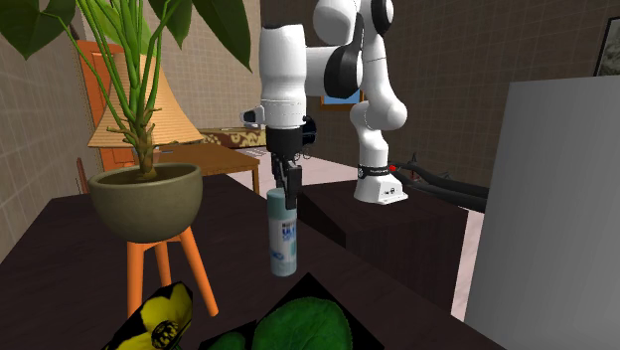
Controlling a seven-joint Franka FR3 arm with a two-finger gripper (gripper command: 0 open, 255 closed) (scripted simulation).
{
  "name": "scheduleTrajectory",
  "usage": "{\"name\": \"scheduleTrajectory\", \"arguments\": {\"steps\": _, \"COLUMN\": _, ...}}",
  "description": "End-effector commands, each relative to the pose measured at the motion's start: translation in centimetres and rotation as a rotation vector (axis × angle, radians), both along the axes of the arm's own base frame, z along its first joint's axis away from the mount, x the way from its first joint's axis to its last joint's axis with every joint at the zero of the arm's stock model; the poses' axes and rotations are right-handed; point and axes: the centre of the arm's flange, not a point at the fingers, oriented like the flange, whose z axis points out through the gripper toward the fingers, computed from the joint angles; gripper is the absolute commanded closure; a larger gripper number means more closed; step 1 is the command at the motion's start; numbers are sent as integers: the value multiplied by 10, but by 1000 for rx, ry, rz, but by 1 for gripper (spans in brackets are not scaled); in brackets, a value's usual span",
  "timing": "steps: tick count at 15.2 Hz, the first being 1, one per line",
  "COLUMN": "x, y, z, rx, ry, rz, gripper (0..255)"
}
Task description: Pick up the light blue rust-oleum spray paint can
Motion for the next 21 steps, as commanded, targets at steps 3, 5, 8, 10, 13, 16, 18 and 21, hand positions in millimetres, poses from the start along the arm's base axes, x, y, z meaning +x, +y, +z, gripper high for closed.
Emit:
{"name": "scheduleTrajectory", "arguments": {"steps": 3, "x": 0, "y": 0, "z": -1, "rx": -1, "ry": 2, "rz": 0, "gripper": 255}}
{"name": "scheduleTrajectory", "arguments": {"steps": 5, "x": -1, "y": 0, "z": -1, "rx": -1, "ry": 2, "rz": 0, "gripper": 255}}
{"name": "scheduleTrajectory", "arguments": {"steps": 8, "x": 0, "y": 0, "z": 4, "rx": -1, "ry": 2, "rz": 0, "gripper": 255}}
{"name": "scheduleTrajectory", "arguments": {"steps": 10, "x": 0, "y": 0, "z": 14, "rx": -1, "ry": 2, "rz": 0, "gripper": 255}}
{"name": "scheduleTrajectory", "arguments": {"steps": 13, "x": 0, "y": 0, "z": 30, "rx": -1, "ry": 2, "rz": 0, "gripper": 255}}
{"name": "scheduleTrajectory", "arguments": {"steps": 16, "x": 0, "y": 0, "z": 46, "rx": -1, "ry": 2, "rz": 0, "gripper": 255}}
{"name": "scheduleTrajectory", "arguments": {"steps": 18, "x": 0, "y": 0, "z": 57, "rx": -1, "ry": 2, "rz": 0, "gripper": 255}}
{"name": "scheduleTrajectory", "arguments": {"steps": 21, "x": 0, "y": 0, "z": 72, "rx": -1, "ry": 2, "rz": 0, "gripper": 255}}
